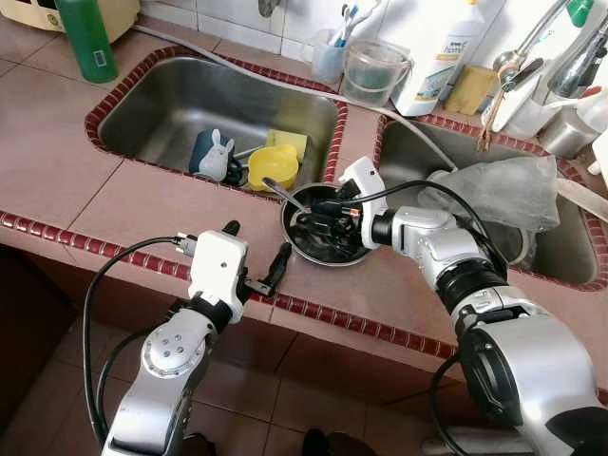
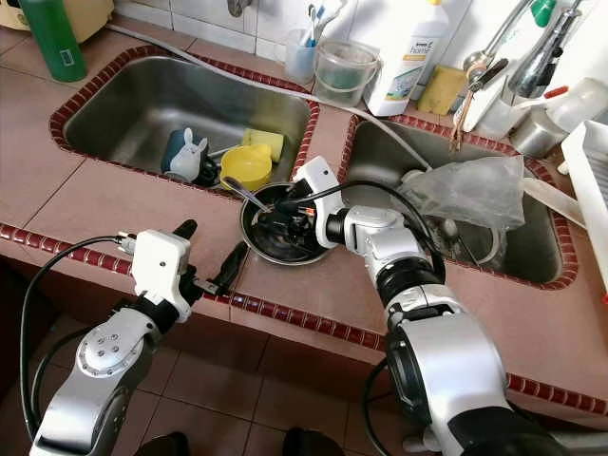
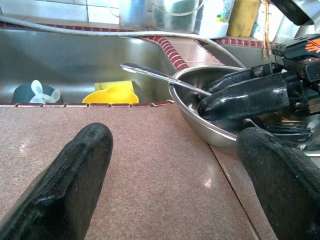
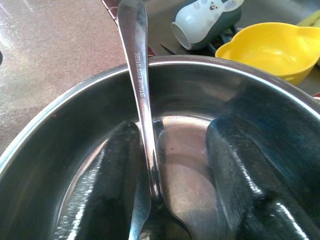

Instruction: Kitchen organization

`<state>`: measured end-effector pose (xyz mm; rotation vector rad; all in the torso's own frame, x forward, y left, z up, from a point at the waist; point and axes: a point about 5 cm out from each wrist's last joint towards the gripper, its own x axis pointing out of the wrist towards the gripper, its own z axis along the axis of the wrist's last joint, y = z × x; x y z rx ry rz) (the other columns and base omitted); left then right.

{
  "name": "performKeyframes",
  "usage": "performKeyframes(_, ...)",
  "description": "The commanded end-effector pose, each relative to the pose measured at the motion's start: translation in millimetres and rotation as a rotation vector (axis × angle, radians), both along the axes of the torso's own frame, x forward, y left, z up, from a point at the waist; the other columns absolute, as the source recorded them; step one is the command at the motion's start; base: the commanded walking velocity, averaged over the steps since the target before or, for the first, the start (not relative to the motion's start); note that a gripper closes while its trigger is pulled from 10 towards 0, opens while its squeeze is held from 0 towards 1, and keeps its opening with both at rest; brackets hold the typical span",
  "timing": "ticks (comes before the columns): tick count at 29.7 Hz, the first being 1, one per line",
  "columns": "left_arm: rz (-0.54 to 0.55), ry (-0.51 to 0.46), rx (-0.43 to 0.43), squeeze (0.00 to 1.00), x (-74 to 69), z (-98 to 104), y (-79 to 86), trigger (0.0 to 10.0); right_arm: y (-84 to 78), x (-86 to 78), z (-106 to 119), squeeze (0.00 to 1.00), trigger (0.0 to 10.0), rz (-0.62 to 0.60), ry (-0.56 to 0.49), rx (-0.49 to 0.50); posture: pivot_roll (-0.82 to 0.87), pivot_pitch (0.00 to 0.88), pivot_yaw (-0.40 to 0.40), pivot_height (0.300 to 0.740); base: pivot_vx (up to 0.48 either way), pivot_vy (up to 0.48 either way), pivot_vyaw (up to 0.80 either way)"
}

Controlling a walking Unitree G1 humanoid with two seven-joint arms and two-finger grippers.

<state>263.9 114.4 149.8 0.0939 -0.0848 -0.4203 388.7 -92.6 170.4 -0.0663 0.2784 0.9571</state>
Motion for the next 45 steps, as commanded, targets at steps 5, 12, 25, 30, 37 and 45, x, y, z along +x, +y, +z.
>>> performKeyframes(5, -0.027, -0.006, 0.003, 0.00, -3.1, 3.3, -4.3, 10.0, -8.9, -1.3, -8.6, 0.00, 0.0, -0.029, 0.036, -0.006, 0.05, 0.205, -0.186, 0.740, 0.000, 0.000, 0.00)
performKeyframes(12, -0.078, -0.049, -0.031, 0.00, -7.5, 20.1, -13.6, 10.0, -9.0, -1.0, -7.8, 0.00, 0.0, -0.031, 0.033, -0.006, 0.05, 0.204, -0.183, 0.740, 0.000, 0.000, 0.00)
performKeyframes(25, -0.180, -0.011, -0.021, 0.00, -26.0, 13.8, -32.1, 10.0, -8.5, -0.4, -7.0, 0.00, 0.0, -0.035, 0.031, -0.003, 0.05, 0.205, -0.179, 0.740, 0.000, 0.000, 0.00)
performKeyframes(30, -0.192, -0.006, -0.020, 0.00, -27.2, 13.3, -33.6, 10.0, -8.9, -0.1, -6.4, 0.00, 0.0, -0.036, 0.030, -0.003, 0.05, 0.203, -0.179, 0.740, 0.000, 0.000, 0.00)
performKeyframes(37, -0.196, -0.004, -0.014, 0.00, -26.7, 13.1, -33.7, 10.0, -8.8, 1.1, -2.5, 0.00, 0.0, -0.041, 0.025, 0.022, 0.05, 0.195, -0.175, 0.740, 0.000, 0.000, 0.00)
performKeyframes(45, -0.181, -0.042, 0.009, 0.00, -9.8, 18.9, -27.8, 10.0, -15.3, 8.5, 48.3, 0.00, 0.0, -0.004, -0.107, 0.297, 0.04, 0.135, -0.148, 0.740, 0.000, 0.000, 0.00)
